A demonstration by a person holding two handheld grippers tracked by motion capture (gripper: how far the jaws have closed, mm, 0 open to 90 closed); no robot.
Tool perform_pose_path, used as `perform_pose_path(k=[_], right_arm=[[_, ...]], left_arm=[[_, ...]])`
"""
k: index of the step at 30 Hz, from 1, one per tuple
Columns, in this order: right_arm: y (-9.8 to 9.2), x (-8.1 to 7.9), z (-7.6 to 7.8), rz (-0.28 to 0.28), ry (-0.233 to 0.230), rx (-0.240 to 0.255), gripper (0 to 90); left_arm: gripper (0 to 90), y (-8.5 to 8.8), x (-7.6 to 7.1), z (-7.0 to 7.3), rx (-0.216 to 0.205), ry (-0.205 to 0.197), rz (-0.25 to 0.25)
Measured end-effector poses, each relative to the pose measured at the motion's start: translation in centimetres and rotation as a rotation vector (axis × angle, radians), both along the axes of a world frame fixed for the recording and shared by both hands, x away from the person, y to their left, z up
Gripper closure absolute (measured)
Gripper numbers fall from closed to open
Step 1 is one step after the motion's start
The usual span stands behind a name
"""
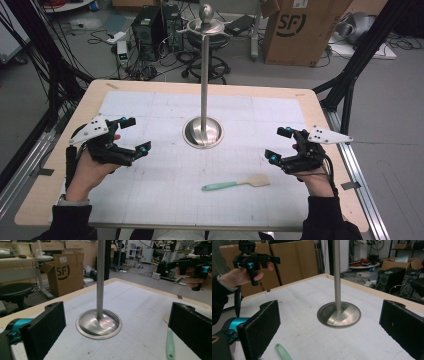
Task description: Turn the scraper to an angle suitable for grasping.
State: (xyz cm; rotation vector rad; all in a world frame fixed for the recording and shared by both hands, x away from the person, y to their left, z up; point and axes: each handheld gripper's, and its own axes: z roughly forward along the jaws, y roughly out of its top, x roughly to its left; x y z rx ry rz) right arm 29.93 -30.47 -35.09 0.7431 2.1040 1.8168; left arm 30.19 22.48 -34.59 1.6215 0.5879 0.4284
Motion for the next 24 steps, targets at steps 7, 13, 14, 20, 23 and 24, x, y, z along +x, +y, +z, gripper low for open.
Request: perform_pose_path(k=[7, 13, 14, 20, 23, 24], right_arm=[[0.7, 0.2, -0.6, 0.013, 0.024, -0.023, 2.3], [1.8, 0.5, -1.6, 0.041, 0.047, -0.058, 7.1], [2.0, 0.5, -1.9, 0.054, 0.060, -0.062, 11.1], [2.9, 0.8, -3.1, 0.091, 0.107, -0.133, 43.1], [3.0, 0.8, -3.9, 0.085, 0.108, -0.162, 62.3], [3.1, 0.9, -4.2, 0.086, 0.118, -0.170, 69.0]], left_arm=[[1.7, -0.4, 0.0, -0.3, 0.027, 0.008, -0.003], [1.7, -0.1, 0.0, -0.5, 0.020, 0.016, 0.005], [1.7, 0.0, 0.1, -0.6, 0.018, 0.020, 0.008], [1.7, 0.0, 0.1, -0.6, 0.018, 0.025, 0.015], [1.7, -0.2, 0.2, -0.7, 0.028, 0.028, 0.013], [1.7, -0.2, 0.2, -0.8, 0.031, 0.029, 0.015]])
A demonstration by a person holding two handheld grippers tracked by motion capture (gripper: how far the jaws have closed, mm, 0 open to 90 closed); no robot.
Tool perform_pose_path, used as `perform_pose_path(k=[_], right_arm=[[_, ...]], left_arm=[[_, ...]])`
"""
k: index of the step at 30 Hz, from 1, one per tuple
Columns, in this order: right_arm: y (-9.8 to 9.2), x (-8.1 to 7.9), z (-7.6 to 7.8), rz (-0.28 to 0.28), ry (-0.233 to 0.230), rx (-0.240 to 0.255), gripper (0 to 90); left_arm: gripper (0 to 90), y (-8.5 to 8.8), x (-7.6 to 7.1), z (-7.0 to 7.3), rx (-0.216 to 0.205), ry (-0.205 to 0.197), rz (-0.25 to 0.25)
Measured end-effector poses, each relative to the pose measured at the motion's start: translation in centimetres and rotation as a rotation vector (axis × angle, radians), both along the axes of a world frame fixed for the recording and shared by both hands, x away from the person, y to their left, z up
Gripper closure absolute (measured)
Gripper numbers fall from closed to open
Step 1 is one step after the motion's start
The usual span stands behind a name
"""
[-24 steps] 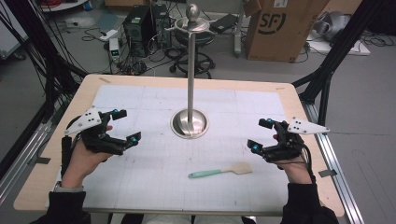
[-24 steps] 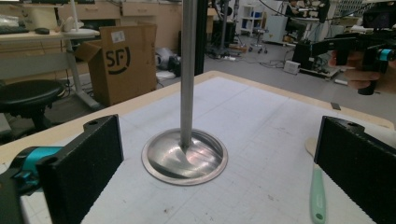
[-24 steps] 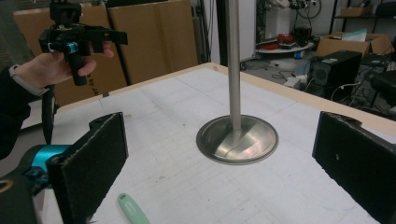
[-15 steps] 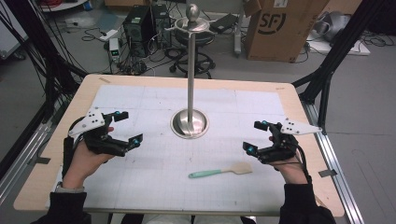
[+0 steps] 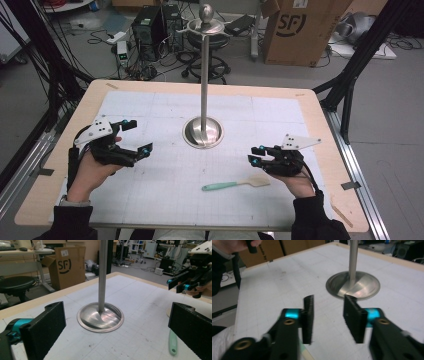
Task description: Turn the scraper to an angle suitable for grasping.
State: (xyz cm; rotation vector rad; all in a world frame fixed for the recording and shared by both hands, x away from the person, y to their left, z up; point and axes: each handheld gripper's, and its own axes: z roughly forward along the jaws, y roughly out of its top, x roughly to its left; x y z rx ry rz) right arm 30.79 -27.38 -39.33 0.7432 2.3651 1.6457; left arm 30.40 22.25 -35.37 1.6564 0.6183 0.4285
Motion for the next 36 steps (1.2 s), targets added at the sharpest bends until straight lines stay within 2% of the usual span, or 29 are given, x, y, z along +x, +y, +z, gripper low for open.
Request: perform_pose_path(k=[4, 5, 9, 12, 16, 18, 22, 25, 28, 30, 32, 36], right_arm=[[0.2, 0.4, -1.3, -0.018, 0.020, -0.089, 87.0], [0.2, 0.5, -1.6, -0.020, 0.023, -0.105, 89.0], [0.4, 0.9, -2.4, 0.011, 0.043, -0.146, 89.5], [0.8, 1.3, -3.1, 0.040, 0.078, -0.178, 89.5], [1.0, 2.1, -4.1, 0.030, 0.137, -0.214, 89.6], [1.1, 2.3, -4.5, 0.022, 0.148, -0.232, 89.7], [1.2, 2.4, -4.7, 0.040, 0.170, -0.239, 89.7], [1.5, 2.6, -5.2, 0.057, 0.188, -0.264, 89.7], [1.7, 2.6, -5.5, 0.071, 0.195, -0.288, 89.7], [1.7, 2.6, -5.4, 0.069, 0.188, -0.294, 89.8], [1.9, 2.3, -5.4, 0.068, 0.163, -0.311, 89.9], [1.9, 1.8, -5.3, 0.060, 0.163, -0.329, 90.0]], left_arm=[[1.7, -0.1, 0.0, -0.1, 0.006, 0.006, 0.001], [1.7, -0.1, 0.0, -0.1, 0.006, 0.006, 0.001], [1.7, -0.1, -0.1, -0.2, 0.006, 0.009, 0.004], [1.7, -0.1, -0.1, -0.3, 0.010, 0.017, 0.007], [1.7, 0.0, -0.2, -0.6, 0.019, 0.027, 0.011], [1.7, 0.0, -0.2, -0.7, 0.019, 0.029, 0.011], [1.7, 0.1, -0.3, -0.8, 0.023, 0.032, 0.014], [1.7, 0.1, -0.4, -0.9, 0.027, 0.034, 0.017], [1.7, 0.2, -0.4, -0.9, 0.025, 0.039, 0.022], [1.7, 0.3, -0.4, -0.9, 0.025, 0.039, 0.023], [1.7, 0.2, -0.3, -0.9, 0.028, 0.042, 0.024], [1.7, 0.2, -0.2, -1.0, 0.027, 0.043, 0.025]])
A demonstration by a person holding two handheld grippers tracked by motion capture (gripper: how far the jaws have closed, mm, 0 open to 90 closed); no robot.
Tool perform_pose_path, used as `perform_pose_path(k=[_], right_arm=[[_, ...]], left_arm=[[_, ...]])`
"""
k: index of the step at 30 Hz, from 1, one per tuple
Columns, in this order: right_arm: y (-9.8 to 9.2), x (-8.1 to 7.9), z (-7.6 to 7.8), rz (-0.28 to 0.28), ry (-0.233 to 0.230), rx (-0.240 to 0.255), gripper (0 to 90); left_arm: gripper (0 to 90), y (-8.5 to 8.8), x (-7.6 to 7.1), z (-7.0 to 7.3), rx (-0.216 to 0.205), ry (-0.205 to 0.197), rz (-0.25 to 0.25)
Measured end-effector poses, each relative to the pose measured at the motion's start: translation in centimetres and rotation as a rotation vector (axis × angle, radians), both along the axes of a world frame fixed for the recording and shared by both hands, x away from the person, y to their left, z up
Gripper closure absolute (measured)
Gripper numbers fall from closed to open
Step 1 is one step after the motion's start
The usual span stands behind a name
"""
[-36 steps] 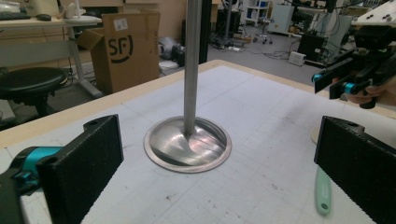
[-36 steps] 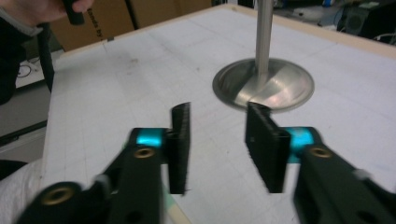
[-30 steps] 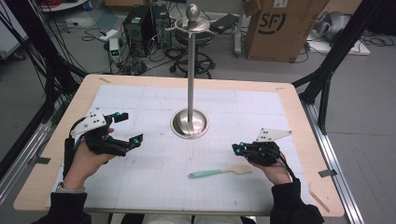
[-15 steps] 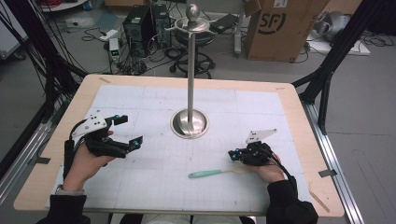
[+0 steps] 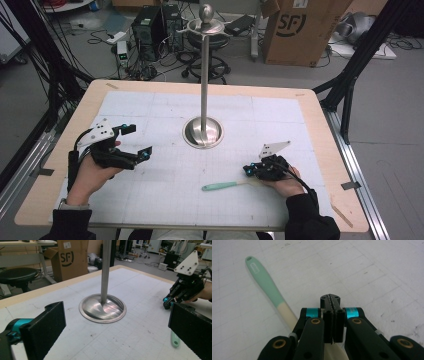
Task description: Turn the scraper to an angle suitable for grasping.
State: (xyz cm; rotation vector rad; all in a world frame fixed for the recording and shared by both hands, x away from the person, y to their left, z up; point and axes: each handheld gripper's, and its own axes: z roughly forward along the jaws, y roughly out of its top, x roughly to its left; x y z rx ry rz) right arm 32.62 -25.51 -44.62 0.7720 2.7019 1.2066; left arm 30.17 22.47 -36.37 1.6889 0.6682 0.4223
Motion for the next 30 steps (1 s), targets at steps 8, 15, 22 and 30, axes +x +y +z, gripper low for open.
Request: perform_pose_path(k=[8, 15, 22, 30], right_arm=[[-0.8, -0.7, -0.2, -0.007, 0.026, 0.027, 90.0], [-1.1, -1.8, -0.1, -0.008, 0.030, 0.022, 90.0], [-1.6, -3.3, -0.1, -0.009, 0.053, 0.036, 90.0], [-1.0, -3.8, 0.3, 0.014, 0.015, 0.034, 90.0]], left_arm=[[1.7, 0.0, 0.0, 0.0, 0.005, -0.007, 0.001], [1.7, -0.1, 0.0, 0.0, 0.006, -0.003, 0.001], [1.7, -0.1, 0.0, 0.0, 0.008, -0.004, 0.000], [1.7, -0.4, 0.1, -0.2, 0.017, 0.002, -0.003]])
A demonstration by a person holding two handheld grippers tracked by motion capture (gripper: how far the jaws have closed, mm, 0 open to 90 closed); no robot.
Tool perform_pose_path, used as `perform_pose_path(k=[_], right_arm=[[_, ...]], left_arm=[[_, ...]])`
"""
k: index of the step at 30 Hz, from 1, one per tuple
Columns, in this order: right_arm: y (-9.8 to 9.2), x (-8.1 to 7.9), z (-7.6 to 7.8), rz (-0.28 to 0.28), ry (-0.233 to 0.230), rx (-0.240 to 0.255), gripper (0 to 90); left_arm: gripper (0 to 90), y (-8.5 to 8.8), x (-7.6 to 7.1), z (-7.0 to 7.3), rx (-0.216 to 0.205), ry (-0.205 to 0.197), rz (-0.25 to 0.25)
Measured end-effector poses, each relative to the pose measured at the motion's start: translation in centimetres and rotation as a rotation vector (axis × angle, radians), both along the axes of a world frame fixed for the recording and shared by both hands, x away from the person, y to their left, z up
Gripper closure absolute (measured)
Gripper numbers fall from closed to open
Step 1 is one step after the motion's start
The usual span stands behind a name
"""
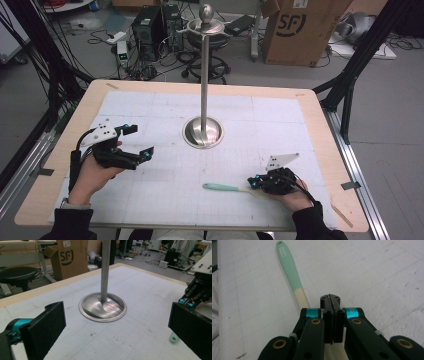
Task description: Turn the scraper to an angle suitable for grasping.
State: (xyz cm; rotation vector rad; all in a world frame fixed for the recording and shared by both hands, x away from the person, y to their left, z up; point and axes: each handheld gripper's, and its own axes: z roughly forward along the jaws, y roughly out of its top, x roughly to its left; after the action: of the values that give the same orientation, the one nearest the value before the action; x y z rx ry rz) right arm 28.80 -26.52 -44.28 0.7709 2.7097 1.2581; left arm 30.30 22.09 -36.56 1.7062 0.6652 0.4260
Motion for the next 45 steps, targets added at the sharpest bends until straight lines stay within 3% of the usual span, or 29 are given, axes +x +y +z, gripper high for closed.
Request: perform_pose_path(k=[7, 12, 16, 20, 23, 29, 32, 33, 37, 38, 40, 44, 45], right_arm=[[4.1, -1.0, 1.3, 0.112, -0.042, 0.033, 90.0], [6.8, -1.3, 1.0, 0.182, -0.043, 0.010, 90.0], [8.0, -1.3, 0.6, 0.194, -0.031, -0.007, 90.0], [8.7, -1.0, 0.2, 0.174, 0.027, -0.017, 90.0], [9.0, -0.8, -0.2, 0.167, 0.041, -0.026, 90.0], [9.2, -0.2, -0.2, 0.112, -0.008, -0.041, 90.0], [9.1, 0.2, -0.2, 0.084, 0.001, -0.038, 90.0], [9.0, 0.6, -0.2, 0.041, 0.010, -0.033, 90.0], [9.0, 1.0, -0.3, 0.033, 0.020, -0.017, 90.0], [8.9, 1.0, -0.1, 0.030, 0.025, -0.014, 90.0], [8.3, 1.2, 0.4, 0.024, 0.030, 0.041, 90.0], [7.0, 1.4, 1.9, -0.001, 0.003, 0.068, 90.0], [6.2, 1.4, 2.6, -0.014, -0.027, 0.069, 89.9]], left_arm=[[1.7, 0.0, 0.0, -0.1, 0.008, 0.002, 0.003], [1.7, 0.1, -0.1, -0.1, 0.008, 0.002, 0.004], [1.7, 0.1, -0.2, -0.1, 0.008, 0.002, 0.007], [1.7, 0.2, -0.2, -0.3, 0.010, 0.007, 0.012], [1.7, 0.3, -0.2, -0.4, 0.016, 0.013, 0.018], [1.7, 0.3, -0.3, -0.5, 0.020, 0.013, 0.024], [1.7, 0.3, -0.4, -0.5, 0.020, 0.014, 0.024], [1.7, 0.3, -0.4, -0.5, 0.020, 0.015, 0.023], [1.7, 0.2, -0.3, -0.6, 0.026, 0.017, 0.020], [1.7, 0.2, -0.3, -0.6, 0.028, 0.016, 0.019], [1.7, 0.3, -0.3, -0.6, 0.023, 0.016, 0.021], [1.7, 0.5, -0.3, -0.6, 0.016, 0.016, 0.027], [1.7, 0.5, -0.2, -0.5, 0.016, 0.016, 0.027]])
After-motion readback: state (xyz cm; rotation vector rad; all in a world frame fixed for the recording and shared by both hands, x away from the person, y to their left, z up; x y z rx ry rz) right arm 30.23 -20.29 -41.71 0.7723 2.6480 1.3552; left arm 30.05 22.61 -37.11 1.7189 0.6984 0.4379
